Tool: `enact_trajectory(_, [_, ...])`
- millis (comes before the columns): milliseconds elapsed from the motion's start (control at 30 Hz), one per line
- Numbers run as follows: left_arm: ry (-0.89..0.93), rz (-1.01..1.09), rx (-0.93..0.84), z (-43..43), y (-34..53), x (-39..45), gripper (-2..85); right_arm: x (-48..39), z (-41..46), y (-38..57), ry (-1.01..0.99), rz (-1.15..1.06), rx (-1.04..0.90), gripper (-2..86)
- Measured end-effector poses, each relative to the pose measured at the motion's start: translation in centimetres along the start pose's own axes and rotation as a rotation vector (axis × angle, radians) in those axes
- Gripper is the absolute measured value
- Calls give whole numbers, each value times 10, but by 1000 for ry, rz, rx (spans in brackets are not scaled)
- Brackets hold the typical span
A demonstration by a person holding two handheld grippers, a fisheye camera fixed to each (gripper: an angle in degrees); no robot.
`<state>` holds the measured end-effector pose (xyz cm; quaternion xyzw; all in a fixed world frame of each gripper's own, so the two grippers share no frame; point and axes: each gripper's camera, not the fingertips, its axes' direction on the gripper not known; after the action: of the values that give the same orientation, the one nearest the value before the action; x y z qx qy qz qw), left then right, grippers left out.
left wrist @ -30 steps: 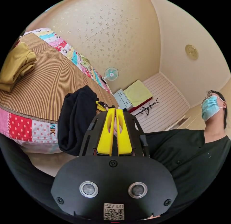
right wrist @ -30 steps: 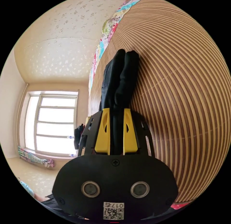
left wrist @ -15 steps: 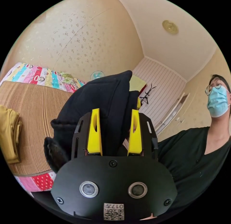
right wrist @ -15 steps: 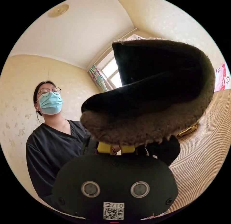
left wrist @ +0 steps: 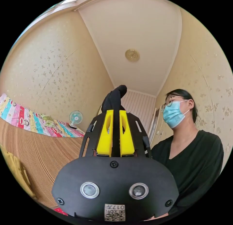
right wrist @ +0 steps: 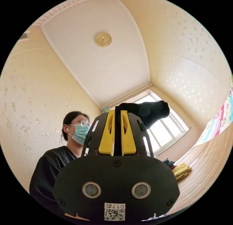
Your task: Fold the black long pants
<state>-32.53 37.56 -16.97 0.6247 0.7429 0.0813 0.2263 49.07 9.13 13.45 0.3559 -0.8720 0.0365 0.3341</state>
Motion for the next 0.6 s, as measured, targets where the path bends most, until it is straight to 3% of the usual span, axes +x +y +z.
enact_trajectory(33, [-26, 4, -20, 12, -16, -10, 48, 1, 8, -18, 51, -29, -17, 23])
enact_trajectory(133, [-244, -68, -116, 91, -105, -95, 53, 39, 65, -117, 513, -78, -44, 37])
enact_trajectory(200, [-453, -136, -209, 137, -143, -176, 64, 96, 111, -185, 1019, -138, -93, 55])
enact_trajectory(267, [-555, -275, -286, 148, -134, -231, 78, 140, 124, -207, 1314, -59, -162, 63])
enact_trajectory(333, [-533, -384, -354, 148, -99, -269, 98, 172, 122, -204, 1367, 69, -283, 69])
enact_trajectory(433, [-463, -429, -472, 140, 1, -304, 105, 200, 103, -146, 1287, 77, -468, 73])
enact_trajectory(600, [-532, -510, -775, 102, 199, -322, 127, 256, 13, 41, 1303, 411, -724, 98])
